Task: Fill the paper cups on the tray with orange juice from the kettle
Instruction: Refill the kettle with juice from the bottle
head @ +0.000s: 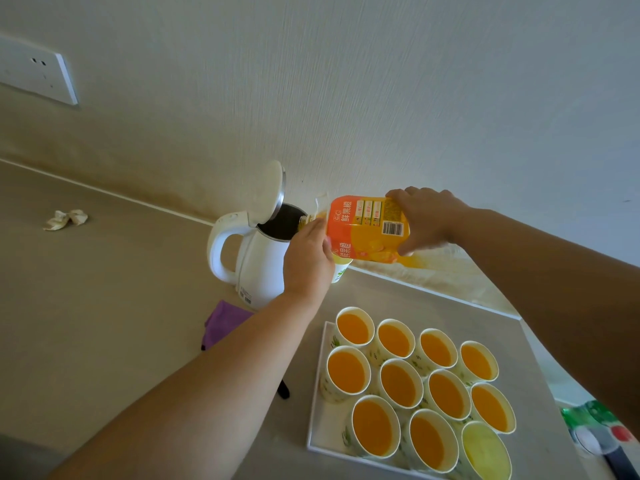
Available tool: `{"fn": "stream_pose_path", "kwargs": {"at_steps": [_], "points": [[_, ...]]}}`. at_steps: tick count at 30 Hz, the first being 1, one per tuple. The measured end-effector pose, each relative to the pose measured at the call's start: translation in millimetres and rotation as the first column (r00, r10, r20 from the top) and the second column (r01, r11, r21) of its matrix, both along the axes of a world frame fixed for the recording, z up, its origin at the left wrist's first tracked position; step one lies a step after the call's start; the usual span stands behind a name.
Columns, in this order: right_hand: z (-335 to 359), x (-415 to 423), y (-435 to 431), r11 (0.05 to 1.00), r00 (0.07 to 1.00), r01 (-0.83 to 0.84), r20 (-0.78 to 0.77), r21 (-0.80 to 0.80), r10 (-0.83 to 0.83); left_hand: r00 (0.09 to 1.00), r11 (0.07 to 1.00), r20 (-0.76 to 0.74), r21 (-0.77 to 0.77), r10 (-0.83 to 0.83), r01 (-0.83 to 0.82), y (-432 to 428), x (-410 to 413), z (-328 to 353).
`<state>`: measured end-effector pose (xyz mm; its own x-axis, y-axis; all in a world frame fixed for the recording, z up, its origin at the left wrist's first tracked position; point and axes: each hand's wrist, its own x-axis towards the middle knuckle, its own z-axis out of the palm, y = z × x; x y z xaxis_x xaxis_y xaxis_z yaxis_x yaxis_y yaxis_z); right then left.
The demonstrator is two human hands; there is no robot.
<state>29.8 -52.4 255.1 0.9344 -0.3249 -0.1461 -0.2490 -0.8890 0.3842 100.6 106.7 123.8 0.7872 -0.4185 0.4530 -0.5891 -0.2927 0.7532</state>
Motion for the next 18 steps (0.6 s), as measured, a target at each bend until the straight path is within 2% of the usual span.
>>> {"fn": "stream_pose_path", "kwargs": {"at_steps": [18], "points": [[0.0, 0.3, -2.1, 1.000, 1.000, -0.001, 0.005, 0.020, 0.001, 0.999, 1.000, 0.033, -0.014, 0.005, -0.005, 0.8, 0.1, 2.7]]}}
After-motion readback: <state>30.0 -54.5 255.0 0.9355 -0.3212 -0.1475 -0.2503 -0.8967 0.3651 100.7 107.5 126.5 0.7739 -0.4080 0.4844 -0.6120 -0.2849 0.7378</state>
